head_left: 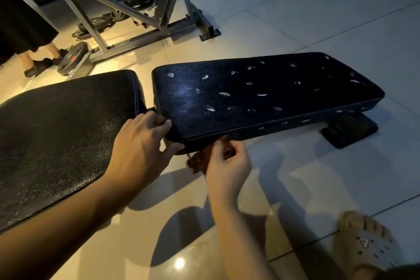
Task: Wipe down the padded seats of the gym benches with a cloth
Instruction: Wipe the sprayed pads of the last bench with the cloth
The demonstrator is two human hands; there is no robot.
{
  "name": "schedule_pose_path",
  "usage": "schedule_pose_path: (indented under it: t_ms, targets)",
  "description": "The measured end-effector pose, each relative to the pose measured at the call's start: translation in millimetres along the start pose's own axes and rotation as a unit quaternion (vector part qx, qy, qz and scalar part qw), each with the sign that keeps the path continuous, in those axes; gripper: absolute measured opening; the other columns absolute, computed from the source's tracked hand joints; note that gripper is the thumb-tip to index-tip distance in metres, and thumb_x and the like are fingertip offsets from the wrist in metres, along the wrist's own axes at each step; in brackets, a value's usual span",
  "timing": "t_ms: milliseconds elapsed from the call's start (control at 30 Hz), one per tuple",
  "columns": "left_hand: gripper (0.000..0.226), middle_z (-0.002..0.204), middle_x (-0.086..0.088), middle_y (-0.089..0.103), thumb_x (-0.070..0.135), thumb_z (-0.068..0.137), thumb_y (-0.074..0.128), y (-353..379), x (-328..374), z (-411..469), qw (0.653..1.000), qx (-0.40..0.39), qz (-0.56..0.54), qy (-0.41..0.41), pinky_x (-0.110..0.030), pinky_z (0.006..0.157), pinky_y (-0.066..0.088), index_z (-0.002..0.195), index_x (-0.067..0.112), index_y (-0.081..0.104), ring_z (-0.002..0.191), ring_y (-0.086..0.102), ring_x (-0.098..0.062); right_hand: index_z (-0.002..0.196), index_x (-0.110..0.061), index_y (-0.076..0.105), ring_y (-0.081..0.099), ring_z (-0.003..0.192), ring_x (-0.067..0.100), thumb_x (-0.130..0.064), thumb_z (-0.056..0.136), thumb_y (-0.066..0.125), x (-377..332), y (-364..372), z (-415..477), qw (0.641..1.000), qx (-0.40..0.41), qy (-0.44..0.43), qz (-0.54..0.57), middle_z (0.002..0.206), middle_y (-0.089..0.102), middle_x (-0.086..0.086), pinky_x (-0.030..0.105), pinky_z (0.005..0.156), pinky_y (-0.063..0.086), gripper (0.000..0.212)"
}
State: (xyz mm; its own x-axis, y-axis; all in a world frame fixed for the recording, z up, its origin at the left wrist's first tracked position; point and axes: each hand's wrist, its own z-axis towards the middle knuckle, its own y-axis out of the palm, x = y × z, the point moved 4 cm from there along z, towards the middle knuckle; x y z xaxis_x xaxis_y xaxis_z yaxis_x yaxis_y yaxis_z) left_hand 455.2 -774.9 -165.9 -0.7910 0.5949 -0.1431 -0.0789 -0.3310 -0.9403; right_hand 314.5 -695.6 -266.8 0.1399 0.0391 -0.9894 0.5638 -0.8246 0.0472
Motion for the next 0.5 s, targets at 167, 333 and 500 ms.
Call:
schedule_pose_path:
  t_ms: [167, 333, 500]
  targets:
    - [0.052, 0.107, -0.008, 0.066, 0.055, 0.085, 0.064, -1, -1, 2, 1.000, -0.007, 0.005, 0.005, -0.043, 0.077, 0.049, 0.111, 0.010, 0.074, 0.096, 0.061, -0.030, 0.100, -0.015, 0.062, 0.067, 0.083, 0.002, -0.018, 0.096, 0.068, 8, 1, -1, 0.997, 0.007, 0.066, 0.044, 0.091, 0.065, -0.008, 0.023, 0.077, 0.058, 0.007]
    - [0.052, 0.109, -0.009, 0.065, 0.048, 0.079, 0.072, -1, 1, 0, 1.000, -0.016, 0.001, -0.003, -0.044, 0.079, 0.049, 0.115, 0.009, 0.073, 0.097, 0.061, -0.030, 0.107, -0.004, 0.064, 0.070, 0.085, 0.019, -0.021, 0.099, 0.066, 21, -19, 34, 0.964, 0.113, 0.196, 0.139, 0.098, 0.071, 0.009, 0.024, 0.061, 0.061, 0.019]
    - [0.054, 0.108, -0.010, 0.066, 0.049, 0.079, 0.068, -3, 3, 1, 1.000, -0.016, 0.006, 0.001, -0.045, 0.078, 0.050, 0.113, 0.008, 0.074, 0.096, 0.061, -0.031, 0.111, -0.004, 0.069, 0.072, 0.092, 0.023, -0.013, 0.092, 0.074, 19, -10, 11, 0.936, 0.056, 0.272, 0.219, 0.101, 0.075, 0.009, 0.034, 0.076, 0.063, 0.022]
